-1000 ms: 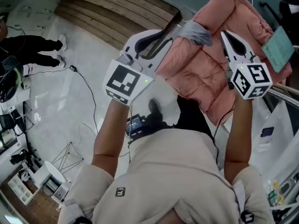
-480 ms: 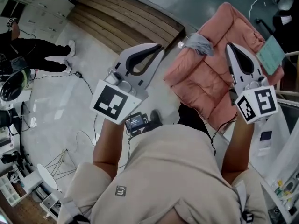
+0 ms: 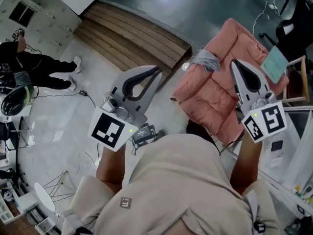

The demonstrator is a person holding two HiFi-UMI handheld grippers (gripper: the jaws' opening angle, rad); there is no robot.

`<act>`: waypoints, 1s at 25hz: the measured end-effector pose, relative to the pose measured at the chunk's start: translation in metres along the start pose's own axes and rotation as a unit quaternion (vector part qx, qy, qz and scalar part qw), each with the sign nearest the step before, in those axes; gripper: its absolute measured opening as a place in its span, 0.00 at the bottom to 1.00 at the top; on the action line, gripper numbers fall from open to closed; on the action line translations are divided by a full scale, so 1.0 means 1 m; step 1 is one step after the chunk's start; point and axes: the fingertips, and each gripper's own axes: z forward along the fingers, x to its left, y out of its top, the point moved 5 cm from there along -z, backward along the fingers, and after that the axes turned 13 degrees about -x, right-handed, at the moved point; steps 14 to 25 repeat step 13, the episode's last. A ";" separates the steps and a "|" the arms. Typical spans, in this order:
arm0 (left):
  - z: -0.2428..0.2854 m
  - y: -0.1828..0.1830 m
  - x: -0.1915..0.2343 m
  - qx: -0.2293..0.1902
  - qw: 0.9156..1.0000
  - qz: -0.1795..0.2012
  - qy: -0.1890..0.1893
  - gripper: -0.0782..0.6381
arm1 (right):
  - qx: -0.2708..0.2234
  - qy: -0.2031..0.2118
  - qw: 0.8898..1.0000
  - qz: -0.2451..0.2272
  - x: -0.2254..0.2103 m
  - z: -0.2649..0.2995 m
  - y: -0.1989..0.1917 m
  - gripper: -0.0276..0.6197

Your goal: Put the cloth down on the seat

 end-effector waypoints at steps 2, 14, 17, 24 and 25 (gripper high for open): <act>-0.008 0.005 -0.004 -0.003 1.000 0.005 -0.002 0.14 | -0.003 -0.002 1.000 -0.005 0.005 -0.006 0.007 0.03; -0.042 0.005 0.004 -0.006 1.000 -0.002 -0.006 0.14 | 0.001 -0.010 1.000 -0.018 0.035 -0.002 0.014 0.03; -0.042 0.005 0.004 -0.006 1.000 -0.002 -0.006 0.14 | 0.001 -0.010 1.000 -0.018 0.035 -0.002 0.014 0.03; -0.042 0.005 0.004 -0.006 1.000 -0.002 -0.006 0.14 | 0.001 -0.010 1.000 -0.018 0.035 -0.002 0.014 0.03; -0.042 0.005 0.004 -0.006 1.000 -0.002 -0.006 0.14 | 0.001 -0.010 1.000 -0.018 0.035 -0.002 0.014 0.03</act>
